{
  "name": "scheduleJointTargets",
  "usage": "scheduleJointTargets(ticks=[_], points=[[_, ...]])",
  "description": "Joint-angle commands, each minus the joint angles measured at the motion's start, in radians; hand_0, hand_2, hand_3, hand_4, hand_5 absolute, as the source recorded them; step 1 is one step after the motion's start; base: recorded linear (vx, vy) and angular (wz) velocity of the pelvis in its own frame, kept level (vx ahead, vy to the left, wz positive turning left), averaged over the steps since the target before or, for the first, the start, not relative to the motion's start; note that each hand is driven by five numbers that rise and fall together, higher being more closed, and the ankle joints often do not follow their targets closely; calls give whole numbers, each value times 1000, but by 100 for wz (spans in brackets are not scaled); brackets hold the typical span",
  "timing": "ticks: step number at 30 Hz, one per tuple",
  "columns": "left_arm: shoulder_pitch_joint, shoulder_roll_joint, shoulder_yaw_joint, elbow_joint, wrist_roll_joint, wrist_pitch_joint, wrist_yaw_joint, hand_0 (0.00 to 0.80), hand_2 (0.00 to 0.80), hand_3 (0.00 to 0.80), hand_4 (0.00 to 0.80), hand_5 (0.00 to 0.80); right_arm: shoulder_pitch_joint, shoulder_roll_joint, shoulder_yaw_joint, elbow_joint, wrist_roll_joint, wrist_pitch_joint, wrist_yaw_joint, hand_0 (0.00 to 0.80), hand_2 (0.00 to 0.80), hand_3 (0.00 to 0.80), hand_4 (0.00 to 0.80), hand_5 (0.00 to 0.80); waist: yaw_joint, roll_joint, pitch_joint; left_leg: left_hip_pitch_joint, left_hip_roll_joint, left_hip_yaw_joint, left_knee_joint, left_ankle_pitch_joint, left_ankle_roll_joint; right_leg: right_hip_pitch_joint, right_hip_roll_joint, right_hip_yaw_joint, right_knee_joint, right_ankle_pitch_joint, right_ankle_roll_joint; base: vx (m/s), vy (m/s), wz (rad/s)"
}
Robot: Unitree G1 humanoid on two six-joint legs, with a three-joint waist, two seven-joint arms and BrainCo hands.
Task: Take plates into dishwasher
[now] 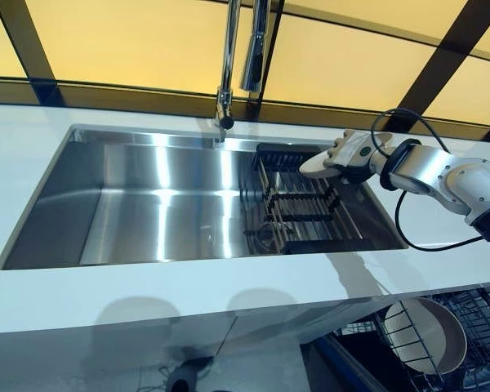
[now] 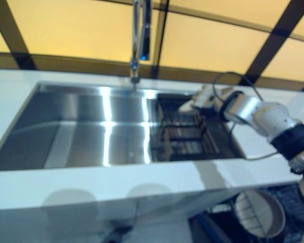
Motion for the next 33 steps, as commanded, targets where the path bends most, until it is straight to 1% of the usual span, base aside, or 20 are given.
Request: scheduleJointTargets(ticks=[1, 2, 3, 6, 7, 9, 15, 16, 18, 20, 21, 22, 24, 26, 27, 28, 29, 30, 31, 33], points=[[1, -6, -22, 68, 33, 7, -1, 0, 0, 0, 0, 0, -56, -84, -43, 46, 131, 110, -64, 800, 800, 800, 800, 800, 0, -8, -25, 85, -13, 29, -3, -93, 11, -11, -5, 15, 2, 44, 36, 58, 25, -3], [4, -7, -22, 69, 37, 6, -1, 0, 0, 0, 0, 0, -59, -90, -50, 53, 167, 126, -81, 800, 800, 800, 800, 800, -2, -7, -31, 91, -13, 30, -3, -96, 12, -9, -5, 20, 2, 43, 36, 48, 20, -4], [4, -7, -22, 69, 37, 6, -1, 0, 0, 0, 0, 0, -59, -90, -50, 53, 167, 126, -81, 800, 800, 800, 800, 800, -2, -7, -31, 91, -13, 30, -3, -97, 12, -8, -5, 20, 2, 43, 36, 56, 23, -2], [13, -9, -24, 69, 45, 10, -4, 0, 0, 0, 0, 0, -51, -109, -86, 66, 308, 168, -115, 800, 800, 800, 800, 800, -11, -5, -47, 106, -13, 35, -3, -107, 14, -3, -6, 35, 2, 42, 40, 56, 24, -3], [13, -8, -24, 69, 45, 10, -5, 0, 0, 0, 0, 0, -51, -109, -86, 65, 308, 169, -115, 800, 800, 800, 800, 800, -10, -5, -47, 107, -13, 35, -3, -107, 14, -3, -6, 35, 2, 42, 40, 55, 23, -7], [17, -9, -24, 70, 50, 13, -9, 0, 0, 0, 0, 0, -37, -126, -119, 68, 376, 188, -131, 800, 800, 800, 800, 800, -20, -3, -58, 120, -13, 42, -3, -115, 18, 1, -7, 45, 2, 44, 44, 60, 27, -11], [27, -8, -25, 71, 60, 8, -12, 0, 0, 0, 0, 0, 4, -155, -171, 88, 434, 200, -158, 800, 800, 800, 800, 800, -29, -4, -73, 140, -10, 57, -3, -128, 21, 8, -7, 58, 2, 44, 49, 52, 7, -9], [27, -7, -25, 69, 63, 10, -13, 0, 0, 0, 0, 0, 11, -169, -180, 97, 443, 211, -163, 800, 800, 800, 800, 800, -35, -4, -77, 147, -9, 61, -3, -131, 23, 10, -6, 64, 2, 44, 50, 29, -9, -13], [29, -4, -26, 69, 64, 7, -14, 0, 0, 0, 0, 0, 23, -182, -190, 106, 480, 219, -169, 800, 800, 800, 800, 800, -39, -4, -79, 151, -6, 67, -3, -133, 23, 11, -6, 68, 2, 45, 53, 20, -10, -17], [26, -3, -26, 70, 68, 10, -15, 0, 0, 0, 0, 0, 45, -193, -217, 121, 555, 245, -170, 800, 800, 800, 800, 800, -47, -4, -82, 157, -5, 74, -3, -137, 23, 10, -6, 76, 2, 47, 55, 7, -4, -9], [26, -2, -25, 70, 69, 10, -16, 0, 0, 0, 0, 0, 49, -195, -223, 125, 566, 244, -169, 800, 800, 800, 800, 800, -48, -4, -82, 158, -4, 75, -3, -137, 23, 10, -6, 77, 2, 47, 55, 0, 0, 0], [25, 0, -25, 73, 72, 9, -20, 0, 0, 0, 0, 0, 74, -198, -253, 146, 638, 261, -161, 800, 800, 800, 800, 800, -54, -1, -84, 162, -4, 78, -3, -140, 24, 9, -5, 83, 2, 49, 56, 4, 4, -4], [18, 3, -22, 77, 75, 11, -26, 0, 0, 0, 0, 0, 120, -197, -302, 184, 731, 274, -138, 800, 800, 800, 800, 800, -62, 1, -86, 166, -2, 84, -3, -142, 25, 8, -5, 92, 2, 52, 58, 11, 4, -13], [18, 3, -23, 80, 76, 9, -27, 0, 0, 0, 0, 0, 155, -197, -341, 203, 789, 287, -120, 800, 800, 800, 800, 800, -65, 2, -86, 171, 0, 87, -3, -144, 26, 9, -5, 96, 2, 53, 59, 15, -6, -16], [18, 6, -20, 83, 80, 6, -32, 0, 0, 0, 0, 0, 200, -194, -395, 227, 886, 318, -94, 800, 800, 800, 800, 800, -70, 4, -85, 176, 3, 93, -3, -146, 26, 11, -6, 100, 2, 53, 59, 15, -16, -12], [17, 7, -18, 85, 82, 3, -34, 0, 0, 0, 0, 0, 227, -193, -426, 243, 926, 329, -85, 800, 800, 800, 800, 800, -73, 4, -84, 178, 4, 95, -3, -147, 26, 11, -5, 102, 2, 54, 58, 12, -20, -5], [16, 6, -17, 90, 83, -1, -34, 0, 0, 0, 0, 0, 259, -189, -466, 266, 962, 336, -80, 800, 800, 800, 800, 800, -78, 6, -83, 181, 6, 99, -3, -147, 26, 11, -5, 106, 2, 55, 58, 0, 0, 0], [15, 7, -18, 92, 82, -2, -35, 0, 0, 0, 0, 0, 271, -189, -479, 272, 971, 338, -78, 800, 800, 800, 800, 800, -78, 6, -82, 182, 6, 100, -3, -147, 26, 12, -5, 107, 2, 55, 58, 0, 0, 0], [15, 7, -17, 95, 84, -6, -37, 0, 0, 0, 0, 0, 300, -185, -520, 296, 1010, 353, -77, 800, 800, 800, 800, 800, -83, 9, -81, 185, 8, 104, -3, -148, 26, 12, -4, 110, 2, 57, 58, 1, -13, -3], [15, 9, -20, 100, 82, -13, -39, 0, 0, 0, 0, 0, 339, -186, -567, 325, 1033, 345, -70, 800, 800, 800, 800, 800, -86, 10, -79, 188, 11, 107, -3, -149, 26, 11, -3, 115, 2, 57, 58, -2, -17, -7]])
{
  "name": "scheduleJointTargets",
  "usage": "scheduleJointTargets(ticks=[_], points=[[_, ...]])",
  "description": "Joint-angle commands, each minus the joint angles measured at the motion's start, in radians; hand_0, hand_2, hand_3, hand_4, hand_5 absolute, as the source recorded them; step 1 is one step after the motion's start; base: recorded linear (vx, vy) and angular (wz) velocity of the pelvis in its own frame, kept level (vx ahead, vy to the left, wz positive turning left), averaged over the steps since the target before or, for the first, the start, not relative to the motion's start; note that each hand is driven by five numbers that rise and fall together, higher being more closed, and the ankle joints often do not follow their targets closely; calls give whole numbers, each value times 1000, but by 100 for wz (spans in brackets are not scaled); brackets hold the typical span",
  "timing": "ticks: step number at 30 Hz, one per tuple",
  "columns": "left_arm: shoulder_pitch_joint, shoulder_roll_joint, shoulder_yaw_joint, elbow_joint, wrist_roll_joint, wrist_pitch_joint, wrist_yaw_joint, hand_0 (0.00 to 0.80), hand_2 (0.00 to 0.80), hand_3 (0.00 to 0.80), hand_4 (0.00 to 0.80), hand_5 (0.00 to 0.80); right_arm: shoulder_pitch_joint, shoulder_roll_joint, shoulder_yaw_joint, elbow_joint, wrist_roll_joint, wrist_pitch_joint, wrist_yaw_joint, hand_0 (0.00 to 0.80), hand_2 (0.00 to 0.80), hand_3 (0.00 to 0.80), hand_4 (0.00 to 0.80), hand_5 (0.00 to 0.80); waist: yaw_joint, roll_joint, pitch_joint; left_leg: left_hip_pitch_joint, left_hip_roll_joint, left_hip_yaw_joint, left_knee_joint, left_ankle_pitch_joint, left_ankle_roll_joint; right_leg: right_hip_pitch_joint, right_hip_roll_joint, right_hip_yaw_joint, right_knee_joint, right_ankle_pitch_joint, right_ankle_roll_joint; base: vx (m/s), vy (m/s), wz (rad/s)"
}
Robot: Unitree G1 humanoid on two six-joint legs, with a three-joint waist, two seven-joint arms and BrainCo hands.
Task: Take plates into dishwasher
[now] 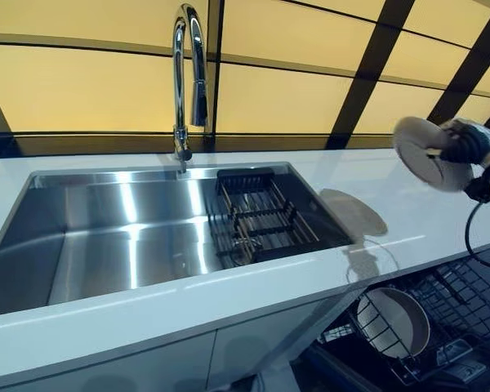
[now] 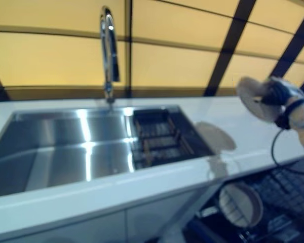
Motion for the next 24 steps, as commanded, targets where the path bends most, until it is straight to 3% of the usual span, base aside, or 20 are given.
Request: scheduleJointTargets(ticks=[1, 8, 16, 24], points=[[-49, 18, -21, 82, 21, -14, -12, 0, 0, 0, 0, 0, -38, -62, -112, 70, 116, 16, -10, 800, 800, 800, 800, 800, 12, 3, 10, 117, 0, 24, 0, -126, 26, -10, -4, 25, 1, 50, 59, -10, -28, -9], [-50, 25, -14, 94, 14, -22, -21, 0, 0, 0, 0, 0, 80, -101, -252, 159, 176, 75, 36, 800, 800, 800, 800, 800, -15, 7, 11, 122, 8, 43, 0, -128, 23, -18, 1, 49, 1, 51, 57, -12, -12, -10], [-49, 30, -8, 98, 18, -29, -20, 0, 0, 0, 0, 0, 207, -149, -356, 197, 168, 64, 90, 800, 800, 800, 800, 800, -39, 6, 16, 125, 17, 63, 0, -126, 20, -28, 5, 68, 3, 55, 57, -17, -12, -9], [-58, 31, 5, 92, 27, -25, -29, 0, 0, 0, 0, 0, 288, -115, -384, 145, 174, 50, 194, 800, 800, 800, 800, 800, -52, 11, 17, 124, 15, 68, 0, -125, 21, -37, 7, 82, 5, 56, 56, -13, -4, -5]])
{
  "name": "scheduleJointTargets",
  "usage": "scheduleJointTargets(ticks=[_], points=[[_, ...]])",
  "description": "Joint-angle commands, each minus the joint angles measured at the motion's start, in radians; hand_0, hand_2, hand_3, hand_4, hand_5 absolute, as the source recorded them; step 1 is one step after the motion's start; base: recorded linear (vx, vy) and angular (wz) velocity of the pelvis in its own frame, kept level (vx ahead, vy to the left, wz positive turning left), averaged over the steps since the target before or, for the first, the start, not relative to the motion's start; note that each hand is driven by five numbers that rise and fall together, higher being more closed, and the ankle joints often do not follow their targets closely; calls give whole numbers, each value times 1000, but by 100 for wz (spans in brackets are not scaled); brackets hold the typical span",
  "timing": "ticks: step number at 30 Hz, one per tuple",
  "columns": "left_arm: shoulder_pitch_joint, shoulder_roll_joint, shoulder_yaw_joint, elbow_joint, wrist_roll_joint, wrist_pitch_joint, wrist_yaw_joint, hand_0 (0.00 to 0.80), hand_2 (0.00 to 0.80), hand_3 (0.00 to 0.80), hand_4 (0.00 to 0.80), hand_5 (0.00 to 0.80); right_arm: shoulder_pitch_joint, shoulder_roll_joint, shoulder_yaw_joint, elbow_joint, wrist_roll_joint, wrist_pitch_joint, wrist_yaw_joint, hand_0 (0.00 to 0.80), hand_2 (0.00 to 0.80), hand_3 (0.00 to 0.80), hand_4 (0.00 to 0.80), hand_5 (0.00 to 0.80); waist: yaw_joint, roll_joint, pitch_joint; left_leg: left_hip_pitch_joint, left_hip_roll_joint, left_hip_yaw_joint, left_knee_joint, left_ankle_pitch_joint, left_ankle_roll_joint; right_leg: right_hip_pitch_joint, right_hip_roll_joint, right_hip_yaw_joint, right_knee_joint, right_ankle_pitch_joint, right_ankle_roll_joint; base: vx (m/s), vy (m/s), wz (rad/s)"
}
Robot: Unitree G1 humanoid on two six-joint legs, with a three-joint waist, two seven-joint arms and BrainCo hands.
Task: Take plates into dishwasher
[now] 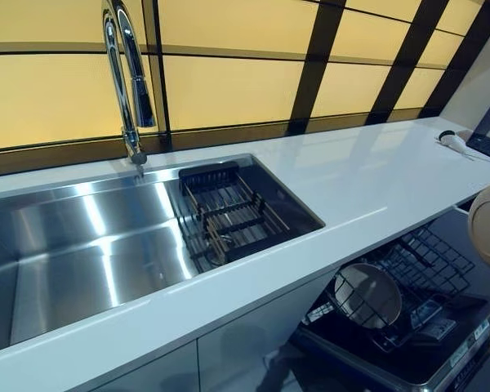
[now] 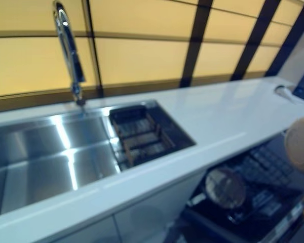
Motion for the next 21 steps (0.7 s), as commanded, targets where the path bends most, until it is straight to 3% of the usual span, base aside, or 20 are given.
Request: scheduleJointTargets(ticks=[1, 13, 21], points=[[-52, 25, 1, 58, 26, -1, -8, 0, 0, 0, 0, 0, -44, -56, -43, -45, 14, -59, 39, 800, 800, 800, 800, 800, 33, -14, -2, 95, 6, 1, 4, -104, 21, -27, 4, 13, 7, 51, 54, -20, -17, -3], [-53, 21, -5, 47, 27, 4, -5, 0, 0, 0, 0, 0, 13, 55, -33, -70, -30, -87, 36, 800, 800, 800, 800, 800, 40, 6, 13, 89, 6, -4, 5, -101, 20, -30, -1, 3, 6, 51, 51, -12, -18, 0], [-50, 18, 0, 39, 15, -10, -4, 0, 0, 0, 0, 0, 37, 119, -22, -155, -68, -46, -13, 800, 800, 800, 800, 800, 34, 27, 31, 79, 2, -9, 4, -94, 15, -41, -3, 5, 5, 51, 47, -28, -46, 0]])
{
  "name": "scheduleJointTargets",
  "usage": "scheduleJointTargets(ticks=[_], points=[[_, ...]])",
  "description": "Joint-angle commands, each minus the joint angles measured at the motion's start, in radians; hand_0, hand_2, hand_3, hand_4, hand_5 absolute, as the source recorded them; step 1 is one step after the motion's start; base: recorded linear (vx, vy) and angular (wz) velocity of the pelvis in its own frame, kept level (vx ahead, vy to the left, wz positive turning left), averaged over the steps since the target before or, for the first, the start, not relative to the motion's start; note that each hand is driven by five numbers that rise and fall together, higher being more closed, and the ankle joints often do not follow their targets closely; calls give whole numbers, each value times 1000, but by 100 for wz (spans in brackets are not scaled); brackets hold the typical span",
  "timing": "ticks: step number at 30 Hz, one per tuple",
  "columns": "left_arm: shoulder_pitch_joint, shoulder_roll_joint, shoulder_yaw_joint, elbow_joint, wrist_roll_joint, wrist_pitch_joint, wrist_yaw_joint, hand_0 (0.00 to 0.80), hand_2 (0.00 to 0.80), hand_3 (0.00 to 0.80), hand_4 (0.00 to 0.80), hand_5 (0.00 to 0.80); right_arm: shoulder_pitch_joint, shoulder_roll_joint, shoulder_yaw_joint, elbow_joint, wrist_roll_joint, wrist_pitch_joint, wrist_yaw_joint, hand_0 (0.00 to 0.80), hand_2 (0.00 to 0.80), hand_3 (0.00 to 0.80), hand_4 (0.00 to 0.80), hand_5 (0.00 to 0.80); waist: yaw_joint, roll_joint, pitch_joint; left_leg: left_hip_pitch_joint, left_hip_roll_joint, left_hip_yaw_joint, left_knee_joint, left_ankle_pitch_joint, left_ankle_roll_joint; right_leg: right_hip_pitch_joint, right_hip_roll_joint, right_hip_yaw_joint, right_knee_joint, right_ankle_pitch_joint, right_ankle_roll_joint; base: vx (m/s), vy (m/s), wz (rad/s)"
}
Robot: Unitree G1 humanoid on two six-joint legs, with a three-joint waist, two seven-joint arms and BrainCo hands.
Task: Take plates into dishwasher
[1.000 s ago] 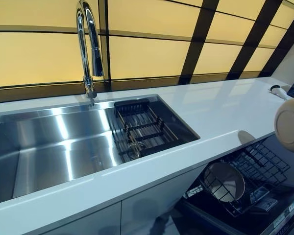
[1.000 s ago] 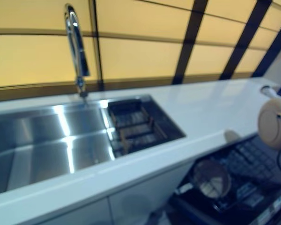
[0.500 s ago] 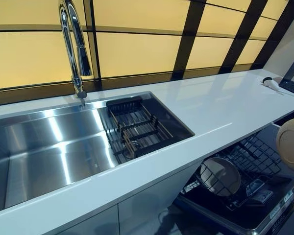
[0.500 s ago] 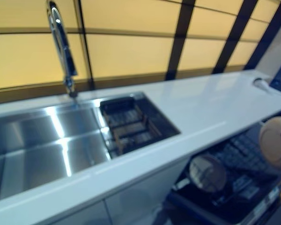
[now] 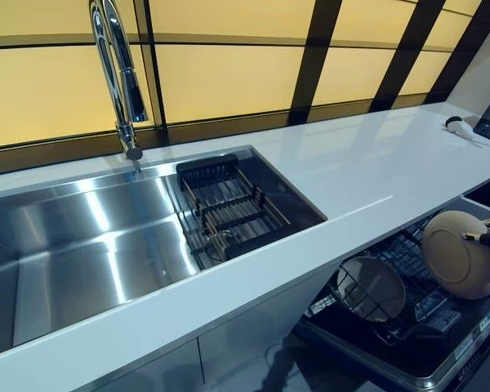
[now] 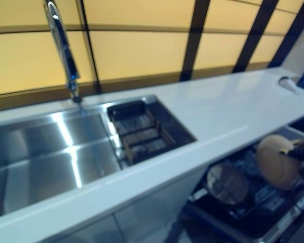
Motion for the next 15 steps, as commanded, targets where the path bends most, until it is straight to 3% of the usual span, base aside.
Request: scheduleJointTargets(ticks=[1, 15], points=[[-44, 15, -2, 41, 7, -13, -3, 0, 0, 0, 0, 0, -59, -16, -20, -39, -34, -7, -59, 800, 800, 800, 800, 800, 30, -4, -10, 79, 4, -10, 0, -93, 16, -41, -4, 5, 5, 51, 47, -23, -48, 0], [-43, 23, -10, 6, -23, -34, -6, 0, 0, 0, 0, 0, -82, -2, 18, -79, -110, 12, -116, 800, 800, 800, 800, 800, 20, 42, 57, 29, 0, -19, 0, -71, 2, -84, -8, -4, 6, 58, 40, -52, -49, 1]])
